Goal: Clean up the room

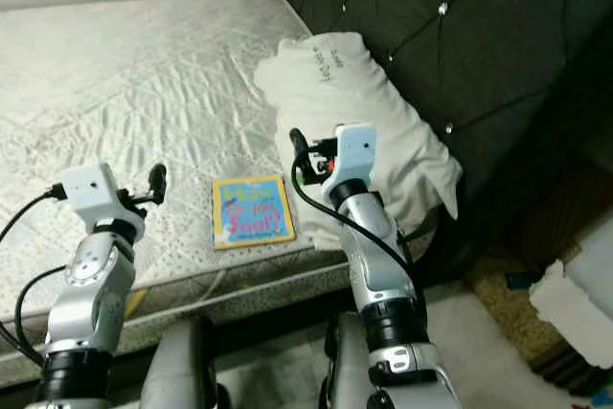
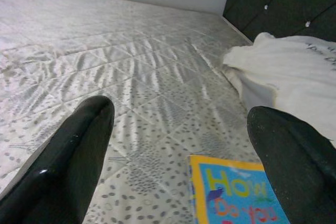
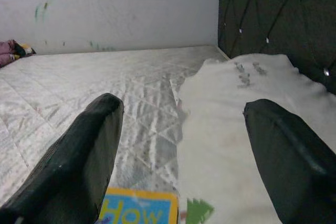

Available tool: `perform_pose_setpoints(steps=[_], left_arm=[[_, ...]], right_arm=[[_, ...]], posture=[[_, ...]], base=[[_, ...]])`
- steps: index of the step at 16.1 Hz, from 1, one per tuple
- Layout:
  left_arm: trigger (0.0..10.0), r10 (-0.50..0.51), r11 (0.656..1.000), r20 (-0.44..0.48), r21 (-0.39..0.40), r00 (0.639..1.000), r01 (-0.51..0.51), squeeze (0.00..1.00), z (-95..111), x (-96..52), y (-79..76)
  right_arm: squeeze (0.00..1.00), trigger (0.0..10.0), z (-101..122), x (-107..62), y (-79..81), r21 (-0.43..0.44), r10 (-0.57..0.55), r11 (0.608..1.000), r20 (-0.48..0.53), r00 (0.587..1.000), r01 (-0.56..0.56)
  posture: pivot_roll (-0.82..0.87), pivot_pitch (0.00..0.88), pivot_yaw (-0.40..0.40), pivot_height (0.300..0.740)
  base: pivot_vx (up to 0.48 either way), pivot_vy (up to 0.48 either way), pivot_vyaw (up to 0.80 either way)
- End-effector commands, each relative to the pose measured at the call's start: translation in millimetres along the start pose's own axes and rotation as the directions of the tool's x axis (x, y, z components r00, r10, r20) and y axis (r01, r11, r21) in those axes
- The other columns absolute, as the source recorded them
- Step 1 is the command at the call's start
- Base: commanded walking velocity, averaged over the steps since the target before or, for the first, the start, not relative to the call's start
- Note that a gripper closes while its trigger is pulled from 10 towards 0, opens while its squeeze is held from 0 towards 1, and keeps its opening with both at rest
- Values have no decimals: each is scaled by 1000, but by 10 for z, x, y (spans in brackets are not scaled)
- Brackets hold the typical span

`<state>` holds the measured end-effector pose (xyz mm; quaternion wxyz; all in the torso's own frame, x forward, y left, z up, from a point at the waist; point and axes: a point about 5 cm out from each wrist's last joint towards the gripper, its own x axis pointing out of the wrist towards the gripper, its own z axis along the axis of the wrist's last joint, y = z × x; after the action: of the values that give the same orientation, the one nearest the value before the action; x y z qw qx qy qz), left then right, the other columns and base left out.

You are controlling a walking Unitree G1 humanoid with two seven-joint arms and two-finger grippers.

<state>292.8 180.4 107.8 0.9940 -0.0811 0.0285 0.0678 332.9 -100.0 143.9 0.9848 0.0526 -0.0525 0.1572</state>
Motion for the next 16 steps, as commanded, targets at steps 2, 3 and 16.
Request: perform_pose_setpoints(steps=[2, 3, 16], left_arm=[[10000, -3, 1000, -7, 7, 1000, 3, 1000, 21, -38, -64], [10000, -15, 1000, -22, 9, 1000, 16, 1000, -9, -73, -84], [10000, -75, 997, -99, -27, 992, 73, 0, -128, -274, -222]], right_arm=[[0, 10000, 3, 4, -44, -2, 0, 1000, 6, 1000, 0], [0, 10000, -2, 0, -73, -6, -7, 1000, 2, 1000, 7], [0, 10000, -143, -251, -155, -10, -82, 997, -49, 995, 81]], posture=[[39, 0, -14, 694], [32, 0, -17, 709], [20, 0, -3, 740]], base=[[0, 0, 0], [0, 0, 0], [0, 23, 0]])
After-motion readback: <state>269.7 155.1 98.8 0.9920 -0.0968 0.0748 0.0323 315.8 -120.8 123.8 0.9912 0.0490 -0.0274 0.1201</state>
